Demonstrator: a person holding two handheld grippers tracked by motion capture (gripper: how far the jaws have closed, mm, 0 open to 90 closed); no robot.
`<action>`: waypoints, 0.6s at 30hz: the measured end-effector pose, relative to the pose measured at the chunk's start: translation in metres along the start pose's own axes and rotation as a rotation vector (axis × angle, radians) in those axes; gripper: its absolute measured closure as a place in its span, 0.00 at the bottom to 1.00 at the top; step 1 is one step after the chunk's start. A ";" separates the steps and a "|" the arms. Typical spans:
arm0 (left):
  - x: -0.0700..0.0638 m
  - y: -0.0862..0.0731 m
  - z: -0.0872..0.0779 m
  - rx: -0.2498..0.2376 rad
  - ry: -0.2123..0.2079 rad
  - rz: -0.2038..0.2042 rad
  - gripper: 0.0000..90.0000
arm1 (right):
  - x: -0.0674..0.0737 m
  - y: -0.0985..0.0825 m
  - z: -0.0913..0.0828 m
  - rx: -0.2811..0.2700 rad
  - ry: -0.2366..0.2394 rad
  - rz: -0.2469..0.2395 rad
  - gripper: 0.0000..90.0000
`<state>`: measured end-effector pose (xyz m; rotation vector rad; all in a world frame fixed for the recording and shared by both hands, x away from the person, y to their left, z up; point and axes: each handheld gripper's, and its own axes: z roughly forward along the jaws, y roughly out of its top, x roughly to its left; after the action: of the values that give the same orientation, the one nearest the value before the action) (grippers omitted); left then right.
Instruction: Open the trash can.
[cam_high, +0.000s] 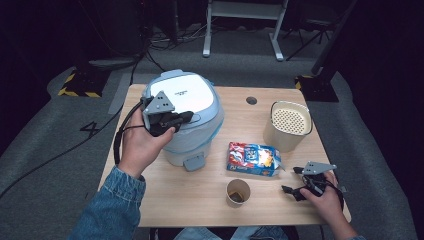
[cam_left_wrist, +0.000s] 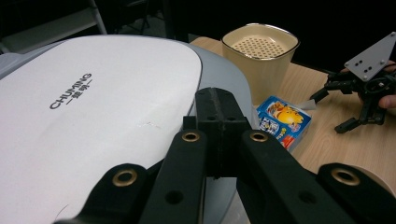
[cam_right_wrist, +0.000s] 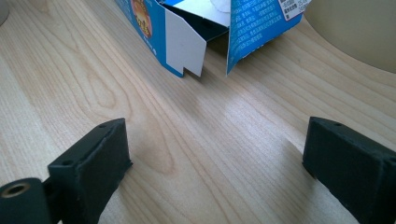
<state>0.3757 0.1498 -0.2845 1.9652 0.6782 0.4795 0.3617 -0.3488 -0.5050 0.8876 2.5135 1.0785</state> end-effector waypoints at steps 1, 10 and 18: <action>-0.001 0.000 0.000 0.006 0.004 -0.002 1.00 | 0.000 0.000 0.000 0.000 0.000 0.000 0.08; -0.004 0.002 0.000 0.037 0.024 -0.005 1.00 | 0.000 0.000 0.000 0.000 0.000 -0.001 0.08; -0.003 -0.005 0.001 -0.046 -0.068 -0.066 0.81 | 0.000 0.000 0.000 0.000 0.001 -0.001 0.08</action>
<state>0.3732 0.1492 -0.2898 1.9015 0.6812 0.3832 0.3617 -0.3489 -0.5049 0.8867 2.5142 1.0783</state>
